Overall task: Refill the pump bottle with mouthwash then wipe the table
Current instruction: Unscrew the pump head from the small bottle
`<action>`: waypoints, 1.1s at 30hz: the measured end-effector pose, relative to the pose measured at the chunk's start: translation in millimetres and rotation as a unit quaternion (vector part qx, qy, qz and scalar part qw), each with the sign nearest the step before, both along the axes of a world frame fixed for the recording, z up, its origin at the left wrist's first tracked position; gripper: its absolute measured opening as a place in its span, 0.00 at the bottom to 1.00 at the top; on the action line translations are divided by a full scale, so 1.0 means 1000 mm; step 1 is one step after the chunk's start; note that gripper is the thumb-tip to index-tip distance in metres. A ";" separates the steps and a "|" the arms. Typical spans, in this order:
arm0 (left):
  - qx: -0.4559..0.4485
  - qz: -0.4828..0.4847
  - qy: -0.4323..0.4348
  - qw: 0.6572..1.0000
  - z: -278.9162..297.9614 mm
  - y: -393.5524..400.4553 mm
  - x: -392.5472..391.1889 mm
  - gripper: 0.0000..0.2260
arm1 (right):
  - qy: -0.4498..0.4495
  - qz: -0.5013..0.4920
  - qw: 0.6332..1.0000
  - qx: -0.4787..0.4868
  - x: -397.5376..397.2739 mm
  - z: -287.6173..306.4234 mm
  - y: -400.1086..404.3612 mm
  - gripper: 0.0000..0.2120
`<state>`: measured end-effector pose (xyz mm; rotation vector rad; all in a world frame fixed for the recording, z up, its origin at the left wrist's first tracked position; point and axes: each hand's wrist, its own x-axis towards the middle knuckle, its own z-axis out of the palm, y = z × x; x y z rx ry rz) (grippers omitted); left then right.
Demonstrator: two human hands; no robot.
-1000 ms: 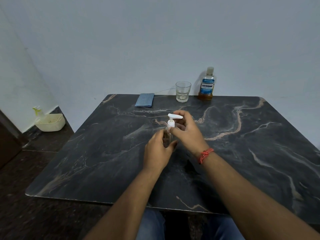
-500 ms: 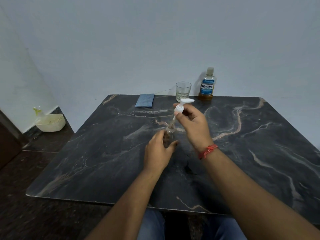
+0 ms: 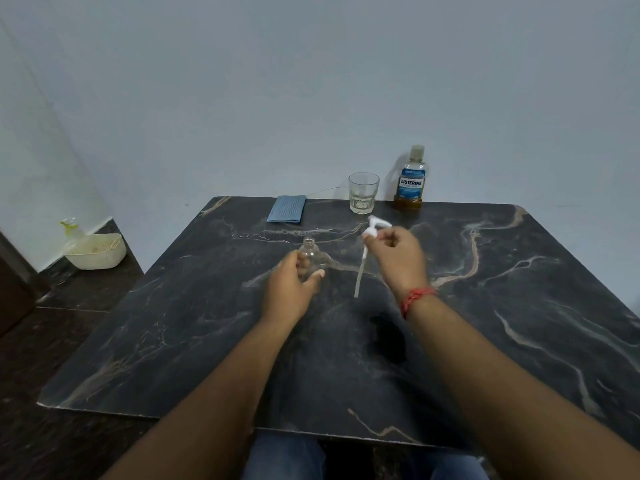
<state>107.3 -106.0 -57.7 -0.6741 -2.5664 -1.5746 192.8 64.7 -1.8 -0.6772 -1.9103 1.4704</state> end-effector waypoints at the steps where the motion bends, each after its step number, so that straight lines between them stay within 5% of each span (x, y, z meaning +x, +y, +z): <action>1: -0.001 0.006 -0.007 1.000 0.002 -0.002 -0.012 0.12 | -0.036 0.008 0.999 0.036 -0.008 -0.008 -0.001 0.10; 6: -0.001 0.028 -0.037 0.999 0.007 -0.007 -0.073 0.13 | -0.173 0.034 0.973 0.149 -0.061 -0.031 -0.001 0.11; 14: 0.005 0.037 -0.041 0.998 0.008 0.007 -0.148 0.14 | -0.240 0.046 0.928 0.281 -0.155 -0.031 -0.010 0.13; 33: 0.002 0.035 -0.039 0.999 -0.002 0.008 -0.170 0.27 | -0.288 -0.014 0.906 0.310 -0.191 -0.058 -0.013 0.20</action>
